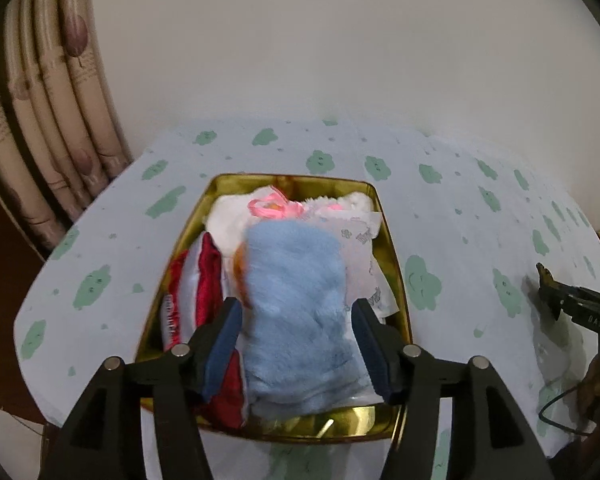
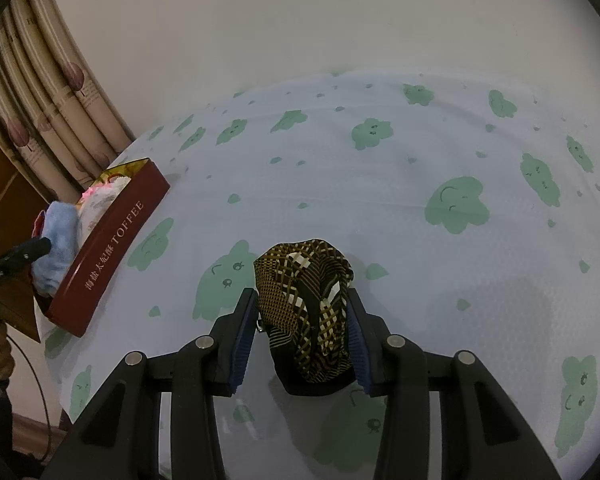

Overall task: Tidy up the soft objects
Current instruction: 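Lower the towel into the tin and open the left gripper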

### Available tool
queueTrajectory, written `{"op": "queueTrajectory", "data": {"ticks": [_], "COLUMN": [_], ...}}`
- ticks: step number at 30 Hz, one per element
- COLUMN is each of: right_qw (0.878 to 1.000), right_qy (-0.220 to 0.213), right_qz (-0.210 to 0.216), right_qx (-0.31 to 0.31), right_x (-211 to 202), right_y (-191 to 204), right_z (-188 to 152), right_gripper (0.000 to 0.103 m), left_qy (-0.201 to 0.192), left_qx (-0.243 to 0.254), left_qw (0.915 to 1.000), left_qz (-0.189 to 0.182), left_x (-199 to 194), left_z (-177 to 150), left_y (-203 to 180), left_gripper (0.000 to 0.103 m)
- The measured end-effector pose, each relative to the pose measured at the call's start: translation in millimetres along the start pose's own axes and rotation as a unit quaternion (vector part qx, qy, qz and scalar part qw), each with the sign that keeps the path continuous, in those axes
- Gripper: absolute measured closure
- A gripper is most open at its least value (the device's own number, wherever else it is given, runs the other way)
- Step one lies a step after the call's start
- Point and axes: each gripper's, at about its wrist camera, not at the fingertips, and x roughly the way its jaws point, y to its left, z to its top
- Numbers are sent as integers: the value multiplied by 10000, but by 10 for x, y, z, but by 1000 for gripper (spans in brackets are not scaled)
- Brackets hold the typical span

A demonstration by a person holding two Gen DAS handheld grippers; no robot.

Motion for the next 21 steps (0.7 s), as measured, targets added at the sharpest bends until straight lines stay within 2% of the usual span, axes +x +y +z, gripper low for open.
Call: {"op": "queueTrajectory", "data": {"ticks": [13,16,21], "right_qw": [9995,9993,9967], "right_qy": [98,76,-38], "right_qz": [-180,-138,91], "right_qx": [-260,-343,-803], "right_x": [15,-21,-95], "right_y": [127,261,740], "right_z": [46,118,302], "right_gripper": [62,62,62], "left_qy": [24,75,181], "left_qx": [-314,-355,-392], "left_qw": [9994,9990,9985], "left_qz": [148,247,339], "left_x": [-326,-379,-415], "left_z": [-139,-199,-289], "left_y": [92,105,132], "left_gripper": [44,44,44]}}
